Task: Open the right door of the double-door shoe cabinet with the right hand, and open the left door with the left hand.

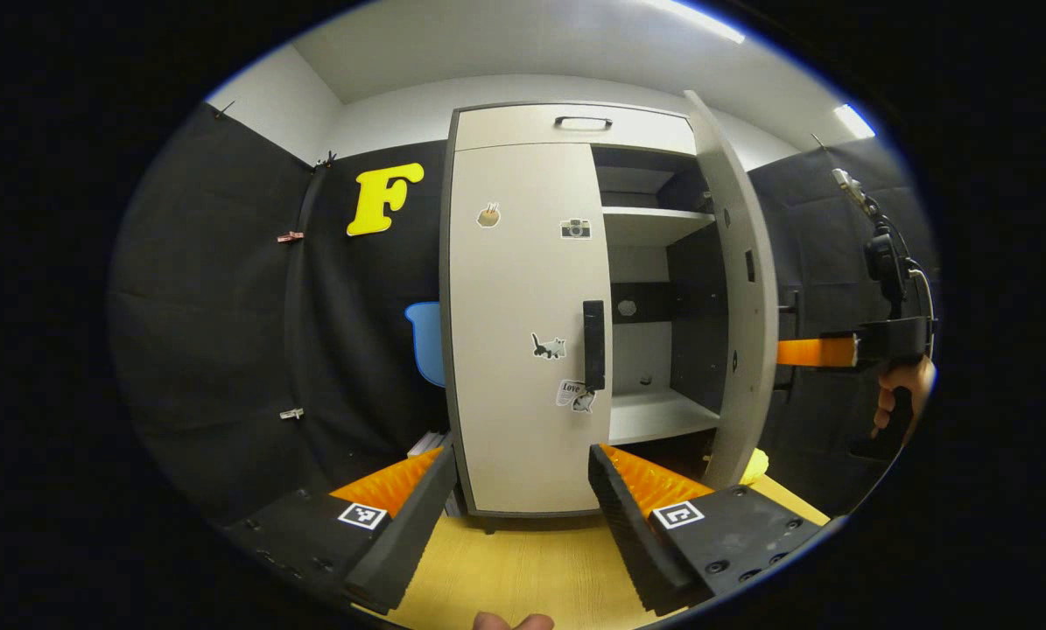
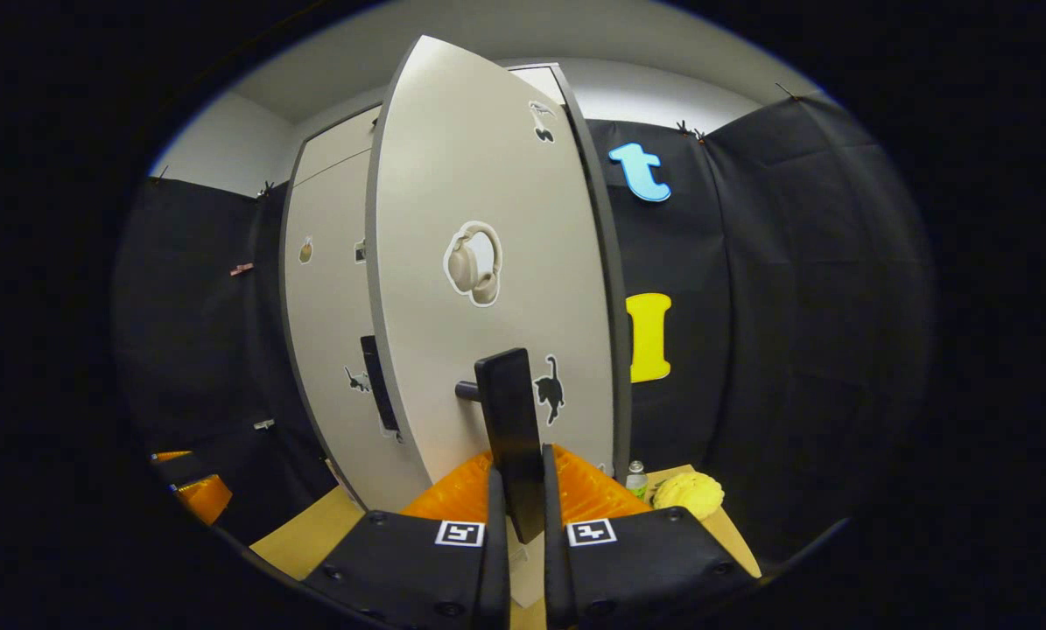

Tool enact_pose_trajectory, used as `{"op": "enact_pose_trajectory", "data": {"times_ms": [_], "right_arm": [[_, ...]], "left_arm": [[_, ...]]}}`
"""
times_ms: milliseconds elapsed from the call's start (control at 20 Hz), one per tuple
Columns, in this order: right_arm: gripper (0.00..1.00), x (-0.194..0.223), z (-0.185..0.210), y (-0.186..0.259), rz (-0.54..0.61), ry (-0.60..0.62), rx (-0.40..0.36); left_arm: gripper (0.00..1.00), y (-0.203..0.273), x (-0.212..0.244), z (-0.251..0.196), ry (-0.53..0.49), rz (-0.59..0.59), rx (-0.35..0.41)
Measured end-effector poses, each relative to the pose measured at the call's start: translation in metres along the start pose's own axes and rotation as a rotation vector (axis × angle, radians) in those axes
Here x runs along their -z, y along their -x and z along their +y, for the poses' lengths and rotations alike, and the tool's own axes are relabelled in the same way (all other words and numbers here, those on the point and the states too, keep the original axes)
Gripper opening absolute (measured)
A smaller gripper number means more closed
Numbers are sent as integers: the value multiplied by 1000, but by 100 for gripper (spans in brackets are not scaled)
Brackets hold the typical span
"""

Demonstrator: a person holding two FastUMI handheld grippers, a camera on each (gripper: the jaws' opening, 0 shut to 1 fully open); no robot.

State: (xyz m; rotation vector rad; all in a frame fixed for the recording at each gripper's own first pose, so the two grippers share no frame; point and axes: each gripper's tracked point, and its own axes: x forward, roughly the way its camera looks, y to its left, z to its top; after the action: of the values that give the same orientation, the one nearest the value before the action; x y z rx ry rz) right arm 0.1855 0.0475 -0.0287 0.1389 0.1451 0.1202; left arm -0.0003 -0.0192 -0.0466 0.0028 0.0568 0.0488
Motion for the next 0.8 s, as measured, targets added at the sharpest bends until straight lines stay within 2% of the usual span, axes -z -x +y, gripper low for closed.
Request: {"op": "enact_pose_trajectory", "data": {"times_ms": [50, 150, 250, 300, 350, 450, 500, 550, 600, 800], "right_arm": [[19, -2, -8, 0, -2, 24, 28], [19, -18, -23, 0, -50, 92, 79], [15, -36, -53, 0, -92, 165, 166], [2, -31, -63, -2, -66, 149, 156], [8, -29, -69, 3, -54, 83, 131], [9, -28, -83, 5, -31, 3, 124], [10, -28, -87, 3, -30, -8, 105], [21, -30, -86, 4, -29, -12, 94], [27, -30, -86, 4, -26, -10, 88], [30, -28, -89, 4, -21, 17, 86]], "left_arm": [[92, -3, -1, -5, 6, -2, 8], [95, -8, -4, -17, 14, -11, 17], [95, -15, -6, -26, 9, -7, 5], [95, -18, -6, -32, 9, -1, 1], [95, -20, -8, -39, 12, 0, 6], [94, -24, -11, -50, 8, 10, 4], [95, -25, -13, -52, 4, 11, -1], [95, -27, -16, -58, 0, 9, 1], [92, -28, -17, -62, -8, 9, -2], [95, -33, -23, -73, -31, 6, -13]]}}
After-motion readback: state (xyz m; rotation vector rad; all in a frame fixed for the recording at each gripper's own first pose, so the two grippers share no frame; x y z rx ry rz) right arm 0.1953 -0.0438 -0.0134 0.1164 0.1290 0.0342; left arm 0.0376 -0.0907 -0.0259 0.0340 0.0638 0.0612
